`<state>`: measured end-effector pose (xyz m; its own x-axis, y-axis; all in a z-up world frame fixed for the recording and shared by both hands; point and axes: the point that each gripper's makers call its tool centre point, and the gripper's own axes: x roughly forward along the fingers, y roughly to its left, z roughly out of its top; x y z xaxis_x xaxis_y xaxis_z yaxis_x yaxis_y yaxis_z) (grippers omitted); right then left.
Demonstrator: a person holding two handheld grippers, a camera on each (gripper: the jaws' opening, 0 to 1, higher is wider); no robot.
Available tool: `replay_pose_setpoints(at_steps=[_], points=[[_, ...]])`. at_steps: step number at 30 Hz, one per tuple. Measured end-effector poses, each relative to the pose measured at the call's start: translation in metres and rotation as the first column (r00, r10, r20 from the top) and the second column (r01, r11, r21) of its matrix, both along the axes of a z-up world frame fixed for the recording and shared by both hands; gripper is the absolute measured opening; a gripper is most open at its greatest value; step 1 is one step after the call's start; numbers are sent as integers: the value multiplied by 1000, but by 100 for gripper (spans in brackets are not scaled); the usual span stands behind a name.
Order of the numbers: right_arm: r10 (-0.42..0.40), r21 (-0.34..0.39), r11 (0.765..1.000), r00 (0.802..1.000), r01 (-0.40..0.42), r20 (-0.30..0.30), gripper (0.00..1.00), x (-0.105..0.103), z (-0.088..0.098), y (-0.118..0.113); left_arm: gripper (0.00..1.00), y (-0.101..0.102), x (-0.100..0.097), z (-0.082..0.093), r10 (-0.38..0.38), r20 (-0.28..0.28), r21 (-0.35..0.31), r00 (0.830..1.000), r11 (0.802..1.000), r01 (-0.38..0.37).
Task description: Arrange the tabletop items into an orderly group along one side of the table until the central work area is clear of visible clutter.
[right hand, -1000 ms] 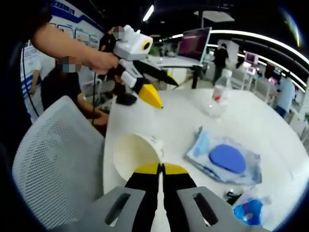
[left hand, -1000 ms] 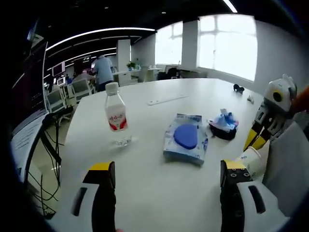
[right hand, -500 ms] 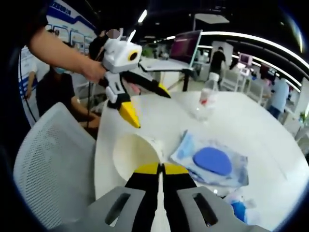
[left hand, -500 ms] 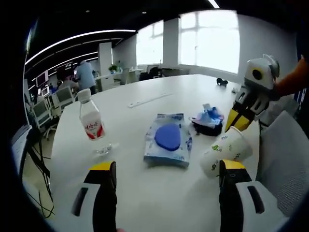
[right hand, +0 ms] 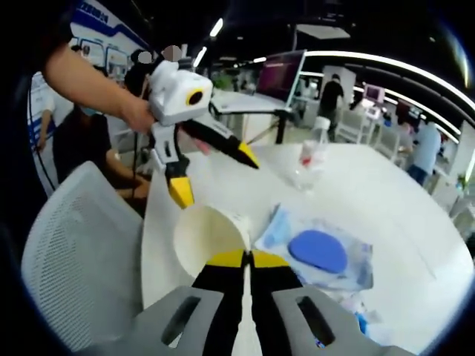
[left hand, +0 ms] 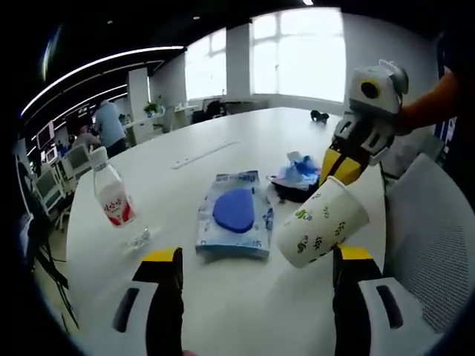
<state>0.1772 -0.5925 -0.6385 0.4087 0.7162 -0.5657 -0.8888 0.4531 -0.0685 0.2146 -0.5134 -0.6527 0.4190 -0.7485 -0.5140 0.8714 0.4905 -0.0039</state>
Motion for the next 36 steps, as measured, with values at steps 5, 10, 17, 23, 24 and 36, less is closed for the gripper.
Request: replay_pose_setpoints(at_steps=[5, 10, 17, 23, 24, 36], points=[[4, 3, 1000, 1000, -4, 7, 0, 1, 4, 3, 78, -6, -6, -1, -43, 11, 15, 999, 999, 43], [8, 2, 1000, 1000, -8, 13, 0, 1, 6, 5, 74, -12, -12, -1, -80, 16, 16, 997, 997, 79], [11, 4, 1000, 1000, -11, 20, 0, 1, 10, 7, 63, -21, -19, 0, -155, 61, 34, 986, 988, 153], [16, 11, 1000, 1000, -16, 13, 0, 1, 13, 9, 59, -28, -26, 1, -195, 59, 27, 979, 981, 194], [14, 17, 1000, 1000, -15, 12, 0, 1, 14, 9, 59, -30, -27, 1, -203, 59, 21, 978, 979, 202], [-12, 72, 997, 1000, 13, -14, 0, 5, 25, 13, 54, -45, -38, 0, -250, 46, 4, 967, 968, 250]])
